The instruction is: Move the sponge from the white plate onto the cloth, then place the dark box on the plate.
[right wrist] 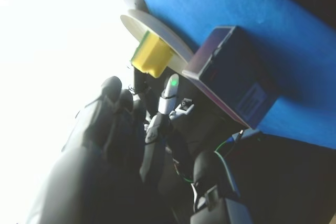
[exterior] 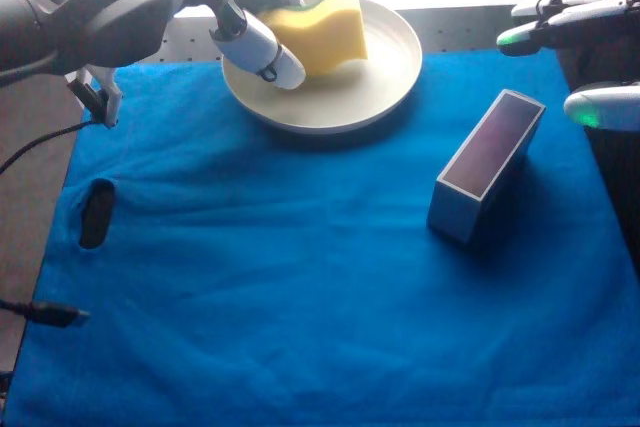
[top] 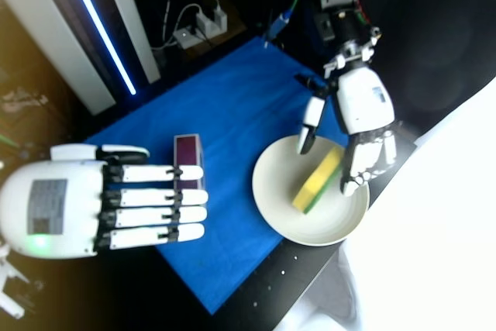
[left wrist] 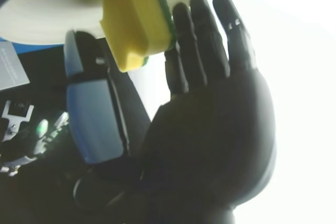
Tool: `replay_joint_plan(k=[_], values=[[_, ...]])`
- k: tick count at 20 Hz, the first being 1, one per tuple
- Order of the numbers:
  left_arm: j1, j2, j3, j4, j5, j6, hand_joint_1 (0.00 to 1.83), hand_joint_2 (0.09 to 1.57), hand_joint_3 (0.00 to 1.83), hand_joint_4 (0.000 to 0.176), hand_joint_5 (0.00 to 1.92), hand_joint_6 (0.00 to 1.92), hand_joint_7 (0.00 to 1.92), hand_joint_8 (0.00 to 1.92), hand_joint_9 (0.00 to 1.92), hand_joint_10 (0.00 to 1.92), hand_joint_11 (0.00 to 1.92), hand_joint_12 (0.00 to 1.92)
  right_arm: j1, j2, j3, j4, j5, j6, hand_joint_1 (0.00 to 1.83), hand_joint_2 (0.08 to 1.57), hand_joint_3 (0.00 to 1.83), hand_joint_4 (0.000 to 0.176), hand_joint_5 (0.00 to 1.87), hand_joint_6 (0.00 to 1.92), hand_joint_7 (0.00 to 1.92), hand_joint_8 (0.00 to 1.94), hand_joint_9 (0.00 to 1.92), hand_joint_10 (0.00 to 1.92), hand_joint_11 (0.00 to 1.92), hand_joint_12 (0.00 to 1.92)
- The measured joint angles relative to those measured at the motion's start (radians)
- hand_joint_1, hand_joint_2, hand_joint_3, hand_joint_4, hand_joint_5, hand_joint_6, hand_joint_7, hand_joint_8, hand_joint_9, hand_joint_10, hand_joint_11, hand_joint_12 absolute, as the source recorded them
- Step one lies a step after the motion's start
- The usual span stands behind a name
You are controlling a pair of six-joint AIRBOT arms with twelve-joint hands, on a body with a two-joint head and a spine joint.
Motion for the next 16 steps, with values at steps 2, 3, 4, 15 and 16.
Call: replay_joint_plan(k=[2,3,4,15,16], values=[[0.000,-0.005,0.007,-0.001,-0.001,0.000,1.21,1.12,0.00,0.000,0.88,1.08,1.03,0.88,1.09,0.23,0.50,1.32,0.000,-0.005,0.004,-0.002,-0.003,0.000,0.57,1.29,0.00,0.107,0.48,0.00,0.36,0.01,0.30,0.00,0.25,0.17],[0.000,-0.005,0.007,0.003,-0.001,0.001,1.22,1.14,0.00,0.000,0.84,1.15,1.03,0.95,1.04,0.43,0.54,1.37,0.000,-0.005,0.004,-0.002,-0.003,0.004,0.55,1.28,0.00,0.113,0.48,0.00,0.36,0.00,0.30,0.00,0.25,0.17],[0.000,-0.005,0.007,-0.001,-0.002,0.000,1.22,1.15,0.00,0.000,0.88,1.01,0.96,1.17,0.77,0.76,0.18,1.44,0.000,-0.005,0.006,-0.001,-0.001,0.008,0.55,1.29,0.00,0.109,0.48,0.00,0.37,0.01,0.31,0.00,0.25,0.17],[-0.055,0.278,-0.309,0.117,-0.171,0.000,1.21,1.14,0.00,0.000,0.90,1.02,0.98,1.12,0.75,0.91,0.20,1.55,0.000,-0.006,0.009,-0.004,-0.005,0.050,0.53,1.31,0.00,0.124,0.48,0.00,0.36,0.00,0.30,0.00,0.25,0.16],[-0.060,0.316,-0.358,0.144,-0.198,0.000,1.18,1.18,0.00,0.007,0.80,1.21,0.91,1.19,0.60,1.00,0.04,1.70,0.000,-0.006,0.006,-0.004,-0.005,0.055,0.56,1.31,0.00,0.116,0.48,0.00,0.36,0.00,0.30,0.00,0.26,0.16]])
